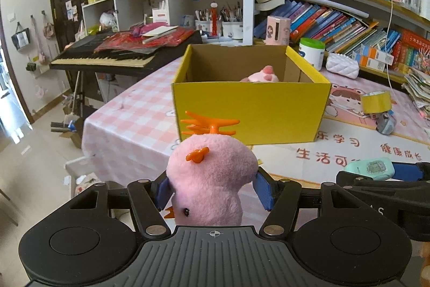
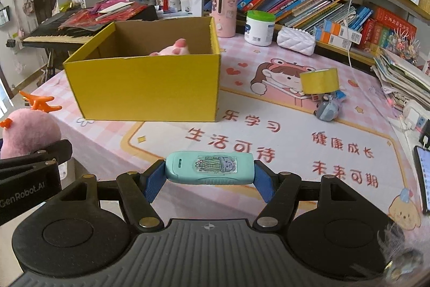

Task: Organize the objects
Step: 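Carry the chick with the left tool while the right tool carries the eraser toward the yellow box, then lower the eraser into the box and open the right tool while the left tool releases the chick inside, then withdraw both tools from the box toward the yellow tape roll and grey toy, then grasp the grey toy with the right tool while the left tool grasps the yellow tape roll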

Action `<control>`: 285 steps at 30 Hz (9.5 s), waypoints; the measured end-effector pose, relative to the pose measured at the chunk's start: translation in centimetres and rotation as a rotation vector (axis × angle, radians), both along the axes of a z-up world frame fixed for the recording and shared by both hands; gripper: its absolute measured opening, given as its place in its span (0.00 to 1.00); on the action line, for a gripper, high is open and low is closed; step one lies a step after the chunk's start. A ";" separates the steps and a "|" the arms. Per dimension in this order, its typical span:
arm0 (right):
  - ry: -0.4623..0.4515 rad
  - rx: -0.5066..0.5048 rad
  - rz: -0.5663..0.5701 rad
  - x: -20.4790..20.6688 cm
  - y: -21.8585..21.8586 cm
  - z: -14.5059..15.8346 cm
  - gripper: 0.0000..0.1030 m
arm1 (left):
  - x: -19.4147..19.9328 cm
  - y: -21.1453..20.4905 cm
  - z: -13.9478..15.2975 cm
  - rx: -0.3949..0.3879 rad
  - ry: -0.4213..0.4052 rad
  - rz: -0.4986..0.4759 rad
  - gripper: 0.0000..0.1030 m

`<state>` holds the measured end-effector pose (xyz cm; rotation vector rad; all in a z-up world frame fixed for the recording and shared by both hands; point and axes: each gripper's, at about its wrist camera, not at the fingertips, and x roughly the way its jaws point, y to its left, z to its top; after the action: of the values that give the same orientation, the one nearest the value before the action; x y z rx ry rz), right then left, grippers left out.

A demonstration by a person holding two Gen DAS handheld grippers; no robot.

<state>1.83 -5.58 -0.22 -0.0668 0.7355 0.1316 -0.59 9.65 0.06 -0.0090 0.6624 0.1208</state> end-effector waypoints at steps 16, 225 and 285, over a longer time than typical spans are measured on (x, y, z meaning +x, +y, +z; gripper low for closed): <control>-0.015 0.000 0.069 -1.8 5.2 0.4 0.65 | -2.4 4.5 0.3 0.002 -0.019 0.064 0.60; 0.012 -0.192 -0.316 4.6 -12.1 -1.2 1.00 | 7.6 -13.9 -1.9 0.124 0.082 -0.106 0.97; 0.110 0.196 -0.103 18.4 -28.1 -3.8 0.45 | 14.8 -26.7 -3.4 0.129 0.128 -0.127 0.97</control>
<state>20.23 -33.73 -4.04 0.1660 0.8303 0.1094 14.24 -17.02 -3.34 0.1658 0.7802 0.0415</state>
